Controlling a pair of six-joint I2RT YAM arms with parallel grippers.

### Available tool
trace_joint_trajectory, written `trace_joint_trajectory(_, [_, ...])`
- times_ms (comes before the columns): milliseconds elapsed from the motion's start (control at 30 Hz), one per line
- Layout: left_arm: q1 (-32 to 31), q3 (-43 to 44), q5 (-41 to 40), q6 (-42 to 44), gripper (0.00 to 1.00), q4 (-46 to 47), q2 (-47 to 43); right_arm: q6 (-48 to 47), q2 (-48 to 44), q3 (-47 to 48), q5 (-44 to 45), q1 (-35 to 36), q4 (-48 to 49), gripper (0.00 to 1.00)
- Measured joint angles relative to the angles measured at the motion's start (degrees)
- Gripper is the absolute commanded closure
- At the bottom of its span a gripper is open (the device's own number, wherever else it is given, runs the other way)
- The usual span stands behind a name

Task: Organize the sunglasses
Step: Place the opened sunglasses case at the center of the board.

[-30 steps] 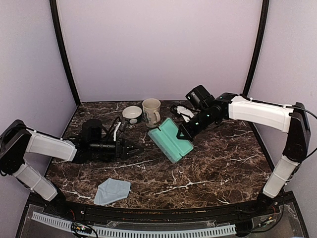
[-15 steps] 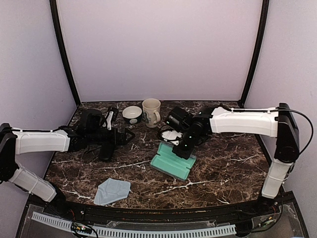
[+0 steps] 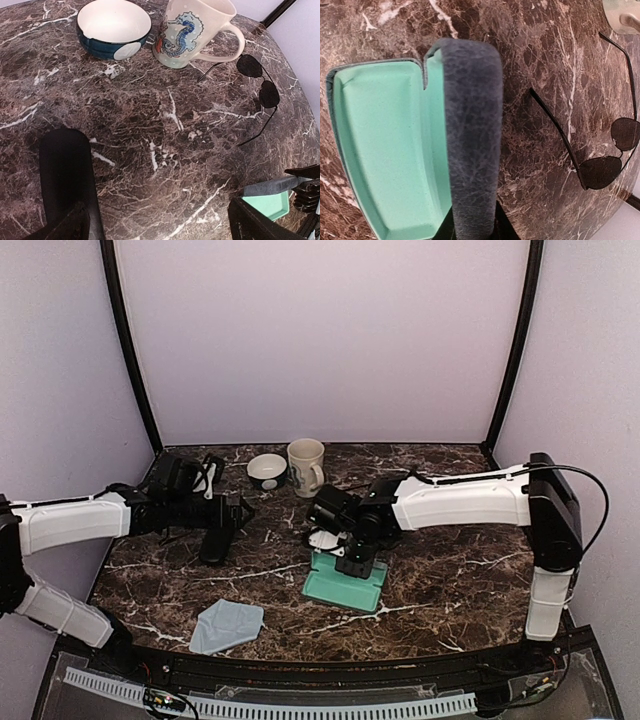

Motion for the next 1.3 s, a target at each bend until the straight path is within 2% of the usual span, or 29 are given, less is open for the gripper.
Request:
trace_joint_trajectory(33, [0.0, 0.1, -0.3, 0.2, 0.01, -1.0, -0.3, 0.0, 0.2, 0.0, 0.4, 0.0, 0.0, 0.71])
trace_joint_trajectory(100, [0.0, 0.4, -1.1, 0.4, 0.01, -3.0, -0.8, -0.4, 0.2, 0.0, 1.5, 0.0, 0.1, 0.69])
trace_joint_trajectory(500, [0.0, -0.5, -4.0, 0.8, 0.02, -9.2, -5.9, -2.4, 1.7, 4.0, 4.9, 0.2, 1.0, 0.91])
trace_joint_trajectory(633, [0.0, -1.1, -4.9, 0.8, 0.02, -10.0, -7.0, -3.5, 4.1, 6.6, 4.9, 0.2, 1.9, 0.95])
trace_joint_trajectory(1033, [-0.1, -1.4, -7.0, 0.8, 0.02, -10.1, -7.9, -7.1, 8.4, 13.9, 7.0, 0.2, 3.8, 0.97])
trace_joint_trajectory(1200, [-0.1, -1.5, -7.9, 0.8, 0.01, -10.1, -7.9, -10.0, 12.8, 18.6, 13.6, 0.4, 6.2, 0.97])
trace_joint_trajectory(1300, [-0.1, -1.5, -8.3, 0.7, 0.01, -10.1, -7.9, -12.1, 15.4, 19.7, 19.2, 0.6, 9.3, 0.94])
